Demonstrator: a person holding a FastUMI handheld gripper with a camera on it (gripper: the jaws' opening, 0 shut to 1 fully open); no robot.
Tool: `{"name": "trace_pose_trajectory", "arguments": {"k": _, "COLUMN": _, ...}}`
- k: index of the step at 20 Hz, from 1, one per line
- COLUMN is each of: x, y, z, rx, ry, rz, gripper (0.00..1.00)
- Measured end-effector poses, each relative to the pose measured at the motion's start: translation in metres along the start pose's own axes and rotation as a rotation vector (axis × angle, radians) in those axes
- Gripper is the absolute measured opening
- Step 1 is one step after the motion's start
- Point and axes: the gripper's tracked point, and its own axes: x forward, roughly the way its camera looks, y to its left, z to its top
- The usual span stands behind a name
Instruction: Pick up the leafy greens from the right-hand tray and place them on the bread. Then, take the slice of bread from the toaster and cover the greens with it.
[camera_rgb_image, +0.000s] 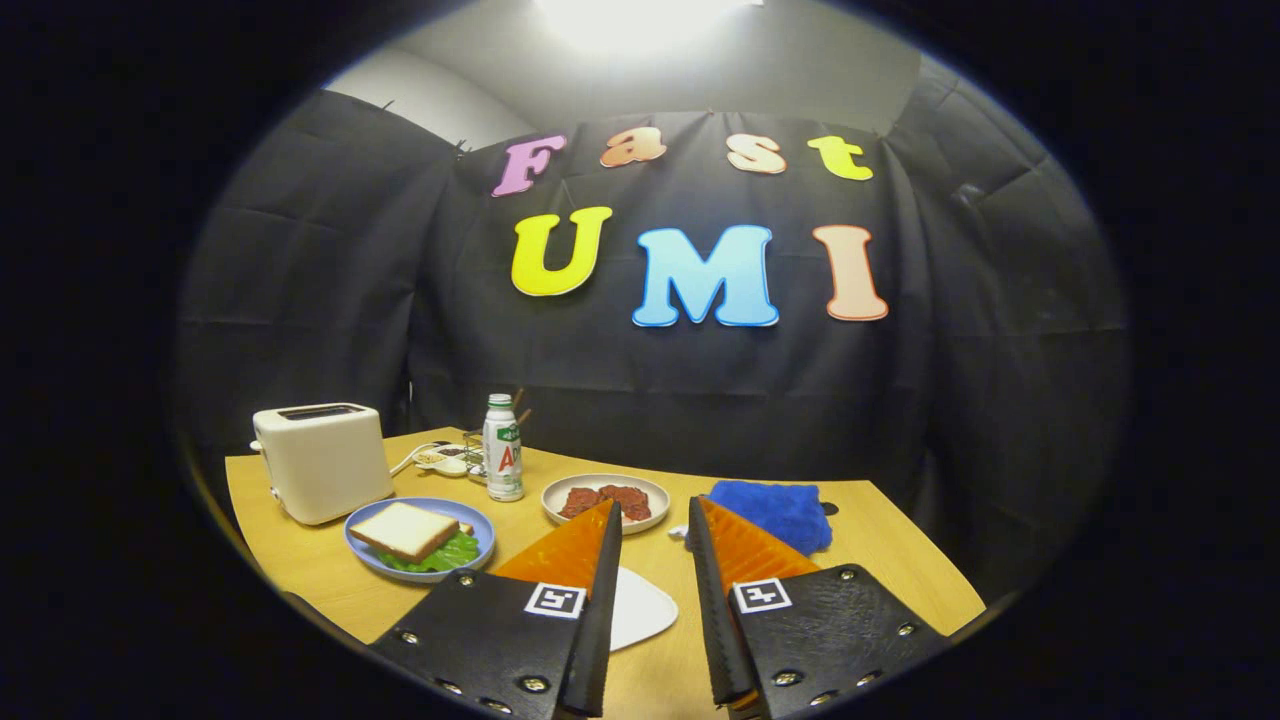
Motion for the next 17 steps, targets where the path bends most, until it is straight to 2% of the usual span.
{"name": "trace_pose_trajectory", "arguments": {"k": 4, "x": -0.018, "y": -0.065, "z": 0.001, "rx": -0.059, "ry": -0.034, "rz": -0.044, "gripper": 0.39}}
{"name": "trace_pose_trajectory", "arguments": {"k": 9, "x": -0.040, "y": -0.137, "z": -0.004, "rx": -0.033, "ry": -0.063, "rz": -0.109, "gripper": 0.39}}
{"name": "trace_pose_trajectory", "arguments": {"k": 17, "x": -0.059, "y": -0.227, "z": -0.026, "rx": -0.068, "ry": -0.030, "rz": -0.172, "gripper": 0.39}}
